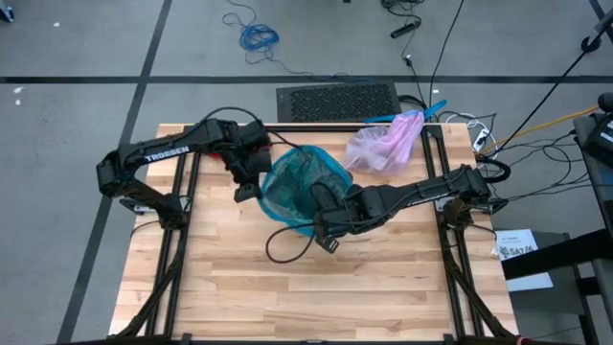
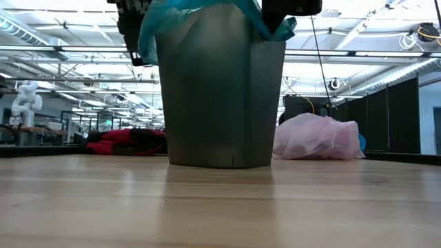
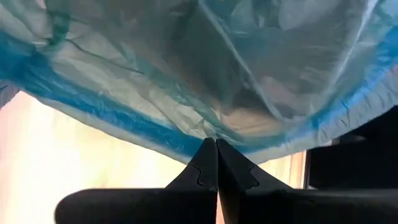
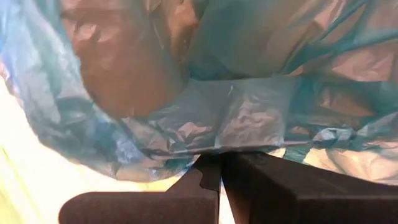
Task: Place trash/remove bag and relplace
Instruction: Insert the new blue trash bag into the trash bin
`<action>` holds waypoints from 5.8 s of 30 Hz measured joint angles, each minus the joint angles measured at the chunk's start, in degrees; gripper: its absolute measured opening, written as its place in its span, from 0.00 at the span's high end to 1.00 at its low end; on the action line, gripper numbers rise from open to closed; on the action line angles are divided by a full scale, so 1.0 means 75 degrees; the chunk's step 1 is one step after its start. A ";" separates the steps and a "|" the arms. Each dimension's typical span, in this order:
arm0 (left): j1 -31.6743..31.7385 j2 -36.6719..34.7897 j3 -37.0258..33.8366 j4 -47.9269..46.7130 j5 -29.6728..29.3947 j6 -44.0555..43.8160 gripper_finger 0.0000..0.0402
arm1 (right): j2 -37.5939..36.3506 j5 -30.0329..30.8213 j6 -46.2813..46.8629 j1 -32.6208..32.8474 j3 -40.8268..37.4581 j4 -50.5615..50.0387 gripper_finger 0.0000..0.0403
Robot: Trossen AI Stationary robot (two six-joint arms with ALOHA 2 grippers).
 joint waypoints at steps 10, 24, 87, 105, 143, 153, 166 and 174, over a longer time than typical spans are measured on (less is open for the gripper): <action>-0.0023 -0.0262 -0.1258 0.2787 -0.0032 -0.1485 1.00 | -0.0003 0.0728 0.0377 0.0016 0.0000 -0.0162 1.00; -0.0052 -0.0257 -0.1779 0.4071 -0.0294 -0.1814 1.00 | -0.0353 0.0318 0.0868 0.0216 -0.0391 0.0291 1.00; -0.1028 -0.1548 -0.1549 0.6049 0.0173 -0.3816 1.00 | -0.1271 -0.2303 -0.2828 -0.5538 -0.0393 0.1493 0.99; -0.1049 -0.1548 -0.1554 0.5724 -0.0094 -0.3811 1.00 | -0.1247 -0.2979 -0.2555 -0.5697 -0.1384 0.1198 1.00; -0.1049 -0.1548 -0.1385 0.6144 -0.0386 -0.3527 1.00 | -0.3320 -0.2951 -0.3045 -0.5026 -0.1201 -0.0649 0.53; -0.1049 -0.1548 -0.1385 0.5643 -0.0166 -0.3207 1.00 | -0.4035 -0.2968 -0.5035 -0.2958 -0.1087 0.0568 0.54; -0.1054 -0.1326 -0.1387 0.5539 -0.1035 -0.3211 1.00 | -0.3039 -0.2452 -0.6484 -0.2145 -0.1090 -0.0532 0.54; -0.1382 -0.0904 -0.1391 0.5285 -0.0977 -0.2941 1.00 | -0.2993 -0.2321 -0.6468 -0.2151 -0.1090 0.0215 0.57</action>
